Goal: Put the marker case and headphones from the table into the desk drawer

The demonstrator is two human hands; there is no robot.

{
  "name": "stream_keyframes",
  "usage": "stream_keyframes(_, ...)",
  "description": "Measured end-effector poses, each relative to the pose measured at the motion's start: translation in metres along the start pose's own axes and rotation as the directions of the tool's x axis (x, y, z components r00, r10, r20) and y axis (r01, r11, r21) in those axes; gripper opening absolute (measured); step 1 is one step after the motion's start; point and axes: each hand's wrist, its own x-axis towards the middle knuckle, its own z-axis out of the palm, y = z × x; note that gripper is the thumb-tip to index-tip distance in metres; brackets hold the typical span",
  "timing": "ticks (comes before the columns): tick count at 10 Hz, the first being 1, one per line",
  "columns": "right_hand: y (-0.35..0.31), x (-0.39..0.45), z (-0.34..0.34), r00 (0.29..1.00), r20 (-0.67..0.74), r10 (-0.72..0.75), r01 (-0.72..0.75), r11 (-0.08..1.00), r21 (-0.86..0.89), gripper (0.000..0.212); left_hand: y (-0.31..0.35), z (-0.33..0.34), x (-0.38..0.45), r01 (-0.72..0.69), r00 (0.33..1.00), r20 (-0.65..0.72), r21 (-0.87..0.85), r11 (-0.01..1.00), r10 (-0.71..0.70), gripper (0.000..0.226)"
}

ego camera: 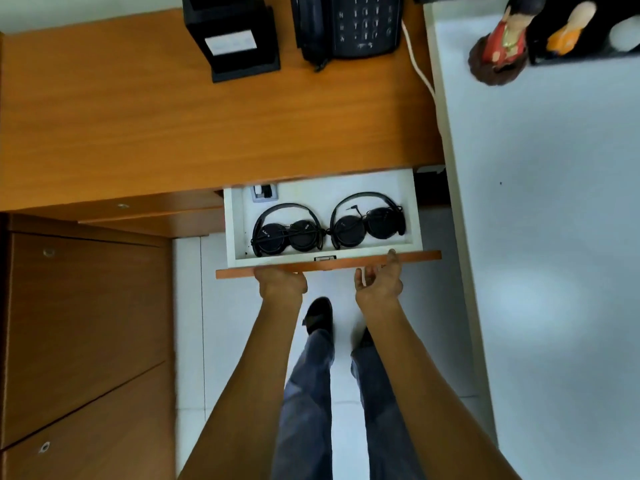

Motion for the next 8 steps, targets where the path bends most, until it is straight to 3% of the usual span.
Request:
stream_keyframes(1,-0.020,0.013,0.040,0.980,0.189,-0.061,0.043,0.994,0.099,0.057,0.033,0.014,-0.010,-0.051,0.934,0.329,-0.253,0.966,0.136,0.058)
stream_keyframes(3,-0.036,0.025,0.081,0.939,0.338,-0.061,-0.015,0.976,0.216,0.063,0.058,0.035,-0.016,-0.056,0.840,0.496,-0.322,0.945,0.219,0.083)
stream_keyframes(6,-0.054,0.028,0.101,0.899,0.435,-0.050,-0.086,0.954,0.288,0.070,0.069,0.043,0.000,-0.080,0.751,0.612,-0.285,0.955,0.245,0.087)
stream_keyframes(7,-0.051,0.027,0.092,0.859,0.512,-0.025,-0.083,0.979,0.187,0.074,0.064,0.032,0.002,-0.160,0.698,0.679,-0.159,0.974,0.225,0.083)
stream_keyframes(8,-0.056,0.020,0.085,0.859,0.511,-0.020,-0.027,0.996,0.085,0.078,0.061,0.031,-0.006,-0.262,0.706,0.683,0.005,0.965,0.188,0.076)
